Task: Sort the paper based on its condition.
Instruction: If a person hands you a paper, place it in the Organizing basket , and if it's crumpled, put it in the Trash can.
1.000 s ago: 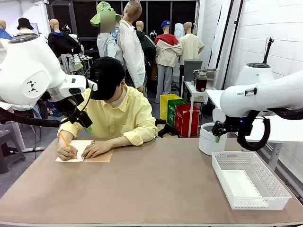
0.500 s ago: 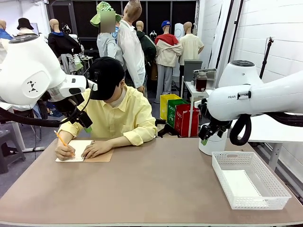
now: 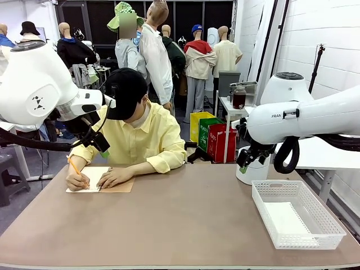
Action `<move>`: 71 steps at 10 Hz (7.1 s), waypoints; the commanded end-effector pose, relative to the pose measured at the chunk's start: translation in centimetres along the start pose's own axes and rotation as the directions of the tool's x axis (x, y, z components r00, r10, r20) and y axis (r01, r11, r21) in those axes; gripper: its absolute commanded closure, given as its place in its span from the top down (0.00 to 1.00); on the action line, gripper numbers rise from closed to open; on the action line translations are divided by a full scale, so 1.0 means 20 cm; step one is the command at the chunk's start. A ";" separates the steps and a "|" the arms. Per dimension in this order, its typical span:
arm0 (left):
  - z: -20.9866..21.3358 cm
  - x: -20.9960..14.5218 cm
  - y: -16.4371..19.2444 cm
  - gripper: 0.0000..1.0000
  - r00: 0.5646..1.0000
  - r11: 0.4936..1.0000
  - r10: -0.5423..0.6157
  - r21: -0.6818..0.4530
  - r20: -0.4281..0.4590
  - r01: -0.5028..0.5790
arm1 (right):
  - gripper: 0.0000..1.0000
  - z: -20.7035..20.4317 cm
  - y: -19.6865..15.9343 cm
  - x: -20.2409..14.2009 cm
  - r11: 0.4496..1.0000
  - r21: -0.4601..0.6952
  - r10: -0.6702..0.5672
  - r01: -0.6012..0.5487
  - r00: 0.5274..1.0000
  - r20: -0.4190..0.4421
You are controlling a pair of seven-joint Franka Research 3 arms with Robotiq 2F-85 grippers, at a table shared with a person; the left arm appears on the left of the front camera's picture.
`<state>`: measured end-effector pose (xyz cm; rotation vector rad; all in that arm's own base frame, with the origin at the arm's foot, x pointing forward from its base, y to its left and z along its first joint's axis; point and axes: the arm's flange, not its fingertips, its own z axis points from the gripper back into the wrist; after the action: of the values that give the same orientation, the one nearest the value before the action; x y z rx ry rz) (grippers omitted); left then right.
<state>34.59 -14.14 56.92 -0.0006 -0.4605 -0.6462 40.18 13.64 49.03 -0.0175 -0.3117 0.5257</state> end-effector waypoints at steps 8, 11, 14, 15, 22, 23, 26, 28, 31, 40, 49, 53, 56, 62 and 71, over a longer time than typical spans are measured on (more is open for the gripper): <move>0.00 0.00 0.01 1.00 1.000 1.000 0.000 -0.002 0.002 0.000 | 1.00 0.31 0.32 -0.10 0.877 0.094 0.405 -0.470 0.831 0.381; 0.00 0.00 0.01 1.00 1.000 1.000 0.000 -0.002 0.002 0.000 | 1.00 0.29 0.35 -0.14 0.908 0.055 0.364 -0.416 0.845 0.392; 0.00 0.00 0.01 1.00 1.000 1.000 0.000 -0.002 0.002 0.000 | 1.00 0.36 0.34 -0.10 0.889 0.078 0.397 -0.452 0.843 0.363; 0.00 0.00 0.01 1.00 1.000 1.000 0.000 -0.002 0.002 0.000 | 1.00 0.36 0.34 -0.10 0.889 0.078 0.397 -0.452 0.843 0.363; 0.00 0.00 0.01 1.00 1.000 1.000 0.000 -0.002 0.002 0.000 | 1.00 0.36 0.34 -0.10 0.889 0.078 0.397 -0.452 0.843 0.363; 0.00 0.00 0.01 1.00 1.000 1.000 0.000 -0.002 0.002 0.000 | 1.00 0.36 0.34 -0.10 0.889 0.078 0.397 -0.452 0.843 0.363; 0.00 0.00 0.01 1.00 1.000 1.000 0.000 -0.002 0.002 0.000 | 1.00 0.36 0.34 -0.10 0.889 0.078 0.397 -0.452 0.843 0.363; 0.00 0.00 0.01 1.00 1.000 1.000 0.000 -0.002 0.002 0.000 | 1.00 0.36 0.34 -0.10 0.889 0.078 0.397 -0.452 0.843 0.363; 0.00 0.00 0.01 1.00 1.000 1.000 0.000 -0.002 0.002 0.000 | 1.00 0.36 0.34 -0.10 0.889 0.078 0.397 -0.452 0.843 0.363; 0.00 0.00 0.01 1.00 1.000 1.000 0.000 -0.002 0.002 0.000 | 1.00 0.36 0.34 -0.10 0.889 0.078 0.397 -0.452 0.843 0.363; 0.00 0.00 0.01 1.00 1.000 1.000 0.000 -0.002 0.002 0.000 | 1.00 0.36 0.34 -0.10 0.889 0.078 0.397 -0.452 0.843 0.363; 0.00 0.00 0.01 1.00 1.000 1.000 0.000 -0.002 0.002 0.000 | 1.00 0.36 0.34 -0.10 0.889 0.078 0.397 -0.452 0.843 0.363; 0.00 0.00 0.01 1.00 1.000 1.000 0.000 -0.002 0.002 0.000 | 1.00 0.36 0.34 -0.10 0.889 0.078 0.397 -0.452 0.843 0.363; 0.00 0.00 0.01 1.00 1.000 1.000 0.000 -0.002 0.002 0.000 | 1.00 0.36 0.34 -0.10 0.889 0.078 0.397 -0.452 0.843 0.363; 0.00 0.00 0.01 1.00 1.000 1.000 0.000 -0.002 0.002 0.000 | 1.00 0.36 0.34 -0.10 0.889 0.078 0.397 -0.452 0.843 0.363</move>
<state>34.59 -14.14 56.92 -0.0006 -0.4606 -0.6462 32.94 17.91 54.49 0.1637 -0.6230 0.9962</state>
